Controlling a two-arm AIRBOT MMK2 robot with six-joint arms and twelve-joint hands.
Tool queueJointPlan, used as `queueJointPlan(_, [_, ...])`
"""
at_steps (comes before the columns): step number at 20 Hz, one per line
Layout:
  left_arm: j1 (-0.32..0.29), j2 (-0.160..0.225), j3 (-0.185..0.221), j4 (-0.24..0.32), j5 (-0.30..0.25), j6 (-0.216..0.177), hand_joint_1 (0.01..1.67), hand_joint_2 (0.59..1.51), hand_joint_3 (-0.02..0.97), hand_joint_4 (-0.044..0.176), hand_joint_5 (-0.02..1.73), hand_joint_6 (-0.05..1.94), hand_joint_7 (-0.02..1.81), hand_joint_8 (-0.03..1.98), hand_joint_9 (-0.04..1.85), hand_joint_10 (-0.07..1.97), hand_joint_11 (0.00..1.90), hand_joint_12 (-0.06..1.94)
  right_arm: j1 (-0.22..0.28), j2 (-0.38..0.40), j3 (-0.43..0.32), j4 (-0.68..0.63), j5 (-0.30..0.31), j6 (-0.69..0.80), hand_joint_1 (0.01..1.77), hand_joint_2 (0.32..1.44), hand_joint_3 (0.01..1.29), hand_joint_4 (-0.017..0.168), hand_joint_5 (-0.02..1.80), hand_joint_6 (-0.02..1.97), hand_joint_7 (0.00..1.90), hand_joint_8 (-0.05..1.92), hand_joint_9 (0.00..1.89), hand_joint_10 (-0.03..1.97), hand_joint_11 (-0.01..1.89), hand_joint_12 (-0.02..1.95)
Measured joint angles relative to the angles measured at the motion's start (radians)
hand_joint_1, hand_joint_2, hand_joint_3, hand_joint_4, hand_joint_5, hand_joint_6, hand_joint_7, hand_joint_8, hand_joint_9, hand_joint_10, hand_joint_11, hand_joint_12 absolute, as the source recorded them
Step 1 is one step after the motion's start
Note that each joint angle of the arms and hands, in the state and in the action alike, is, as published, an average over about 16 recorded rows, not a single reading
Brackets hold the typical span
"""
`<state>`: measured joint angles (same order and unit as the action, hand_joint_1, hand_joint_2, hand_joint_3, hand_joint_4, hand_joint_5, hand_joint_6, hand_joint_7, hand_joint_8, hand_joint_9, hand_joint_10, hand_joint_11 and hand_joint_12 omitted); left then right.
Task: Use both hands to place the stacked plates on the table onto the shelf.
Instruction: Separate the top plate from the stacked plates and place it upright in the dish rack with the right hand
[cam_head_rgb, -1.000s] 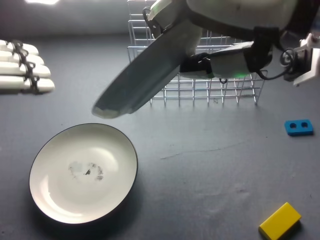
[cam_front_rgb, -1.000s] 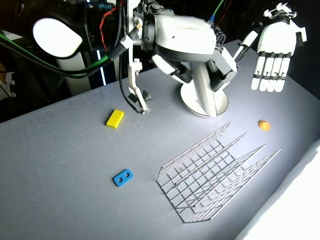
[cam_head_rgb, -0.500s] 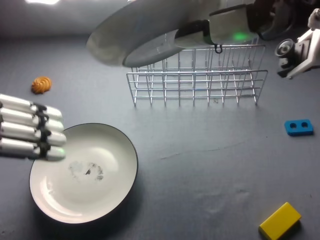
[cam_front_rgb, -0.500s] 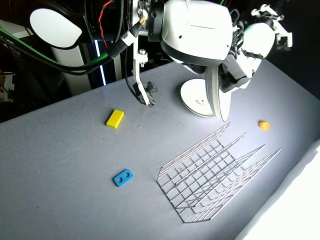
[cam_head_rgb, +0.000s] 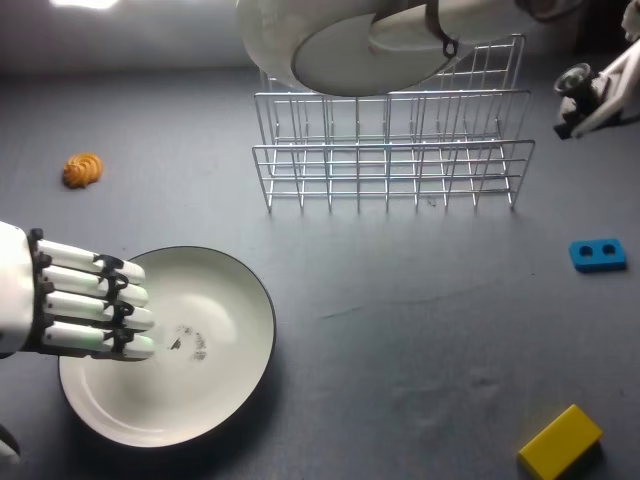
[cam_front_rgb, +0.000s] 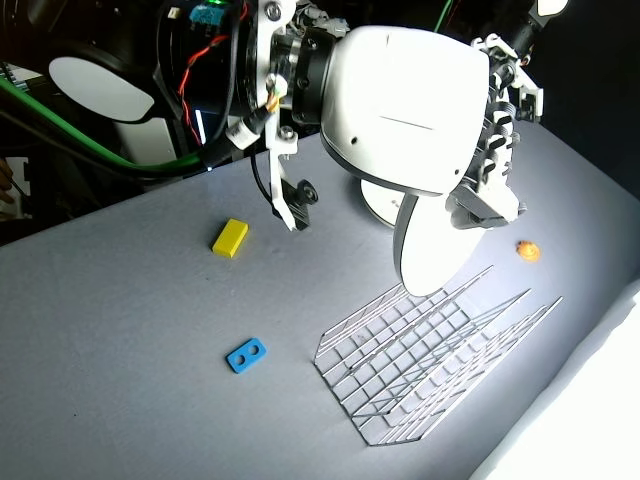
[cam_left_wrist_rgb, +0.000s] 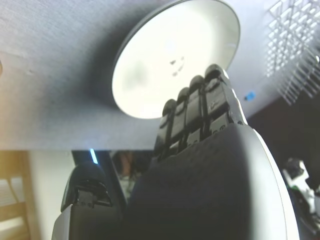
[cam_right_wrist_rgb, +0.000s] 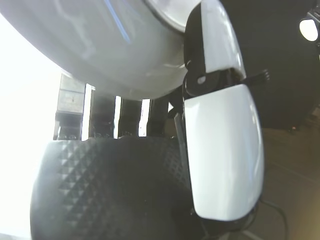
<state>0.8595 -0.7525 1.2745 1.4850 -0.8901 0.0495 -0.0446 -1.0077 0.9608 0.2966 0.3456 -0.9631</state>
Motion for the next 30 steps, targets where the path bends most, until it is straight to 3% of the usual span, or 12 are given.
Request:
queueJointPlan(5, [0.04, -0.031, 0.01, -0.043, 0.067, -0.001, 0.02, 1.151, 0.016, 0.001, 0.02, 0.02, 0.02, 0.0, 0.02, 0.01, 0.02, -0.01, -0.004, -0.022, 0.051, 0.019, 0.0, 0.0, 1.2, 1.0, 0.01, 0.024, 0.94, 0.95, 1.02, 0.97, 0.98, 0.7, 0.65, 1.35])
queueJointPlan(13, [0.121, -0.058, 0.037, -0.165, 0.138, -0.009, 0.02, 1.15, 0.016, -0.001, 0.02, 0.01, 0.02, 0.0, 0.02, 0.01, 0.02, -0.02, -0.019, -0.058, 0.126, 0.051, -0.002, -0.001, 1.2, 1.01, 0.01, 0.019, 0.94, 0.92, 1.02, 0.97, 0.97, 0.7, 0.66, 1.35])
queueJointPlan(21, [0.212, -0.051, 0.032, -0.261, 0.173, -0.028, 0.02, 1.156, 0.016, -0.003, 0.01, -0.01, 0.02, 0.0, 0.01, 0.01, 0.02, -0.03, -0.038, -0.086, 0.185, 0.11, -0.011, -0.001, 1.2, 1.01, 0.01, 0.015, 0.94, 0.93, 1.03, 0.97, 0.98, 0.68, 0.67, 1.34])
queueJointPlan(30, [0.253, -0.037, 0.012, -0.291, 0.185, -0.04, 0.02, 1.152, 0.016, -0.003, 0.0, -0.02, 0.02, 0.0, 0.01, 0.01, 0.02, -0.03, -0.077, -0.113, 0.243, 0.173, -0.03, -0.005, 1.2, 1.04, 0.01, 0.014, 0.93, 0.94, 1.02, 0.99, 0.99, 0.67, 0.66, 1.34])
